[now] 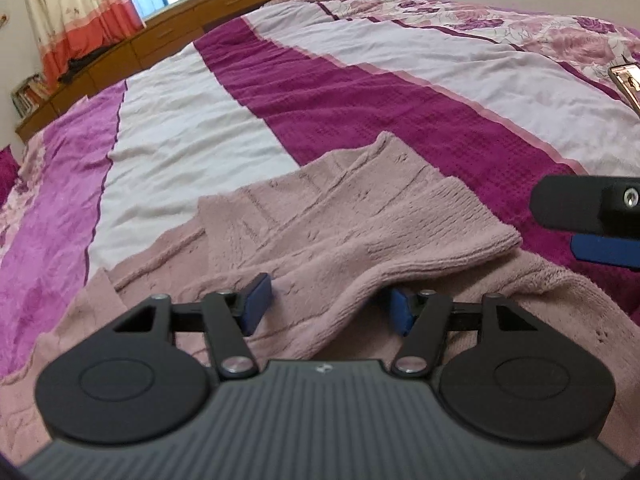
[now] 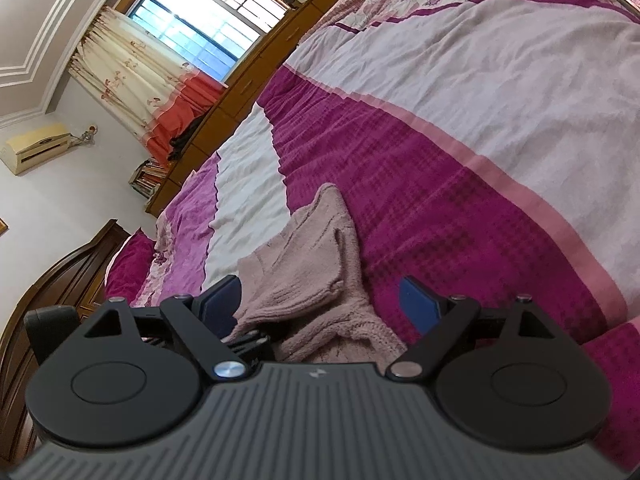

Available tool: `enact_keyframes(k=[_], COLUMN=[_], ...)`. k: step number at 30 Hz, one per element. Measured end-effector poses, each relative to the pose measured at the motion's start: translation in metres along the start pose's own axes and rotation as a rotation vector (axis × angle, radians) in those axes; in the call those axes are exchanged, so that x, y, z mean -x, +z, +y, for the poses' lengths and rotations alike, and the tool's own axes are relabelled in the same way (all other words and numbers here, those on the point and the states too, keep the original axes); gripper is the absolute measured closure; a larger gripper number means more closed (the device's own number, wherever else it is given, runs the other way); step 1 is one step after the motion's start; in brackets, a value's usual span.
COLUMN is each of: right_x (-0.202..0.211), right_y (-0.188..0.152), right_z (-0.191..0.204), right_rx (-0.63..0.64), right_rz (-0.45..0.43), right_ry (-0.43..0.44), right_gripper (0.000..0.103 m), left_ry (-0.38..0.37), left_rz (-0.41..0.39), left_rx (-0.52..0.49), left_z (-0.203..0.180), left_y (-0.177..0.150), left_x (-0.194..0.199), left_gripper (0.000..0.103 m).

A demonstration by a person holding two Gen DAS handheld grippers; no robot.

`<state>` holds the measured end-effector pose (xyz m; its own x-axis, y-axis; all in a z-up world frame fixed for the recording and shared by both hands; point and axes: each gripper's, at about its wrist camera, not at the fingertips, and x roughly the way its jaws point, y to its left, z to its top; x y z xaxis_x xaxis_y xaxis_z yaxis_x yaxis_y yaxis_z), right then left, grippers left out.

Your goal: Fold small clothes

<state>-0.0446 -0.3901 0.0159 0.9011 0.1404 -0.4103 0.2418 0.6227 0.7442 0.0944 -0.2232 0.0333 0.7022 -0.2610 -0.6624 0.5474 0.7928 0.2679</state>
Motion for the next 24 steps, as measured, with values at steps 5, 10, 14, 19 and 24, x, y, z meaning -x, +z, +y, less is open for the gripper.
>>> enact_keyframes(k=[5,10,14,19,24], right_x=[0.0,-0.002,-0.003,-0.003,-0.005], right_y=[-0.001,-0.001,-0.002,-0.003,-0.006], right_z=[0.0,0.0,0.001,0.003,0.005], right_rx=[0.003,0.003,0.014,0.035,0.05], right_rz=[-0.003,-0.002,0.002,0.001,0.007], right_ry=[-0.002,-0.002,-0.006,-0.012,-0.013], right_gripper=[0.012,0.012,0.012,0.012,0.012], left_ry=[-0.049,-0.01,0.045,0.121,0.187], left_rz=[-0.037,-0.097,-0.122,-0.126,-0.115], left_rx=[0.094,0.192,0.28,0.36,0.434], left_z=[0.009,0.034,0.061,0.094,0.122], left_y=[0.003,0.009,0.009,-0.005,-0.028], left_x=[0.009,0.029,0.043,0.059,0.069], left_gripper=[0.092,0.093,0.093,0.093,0.093])
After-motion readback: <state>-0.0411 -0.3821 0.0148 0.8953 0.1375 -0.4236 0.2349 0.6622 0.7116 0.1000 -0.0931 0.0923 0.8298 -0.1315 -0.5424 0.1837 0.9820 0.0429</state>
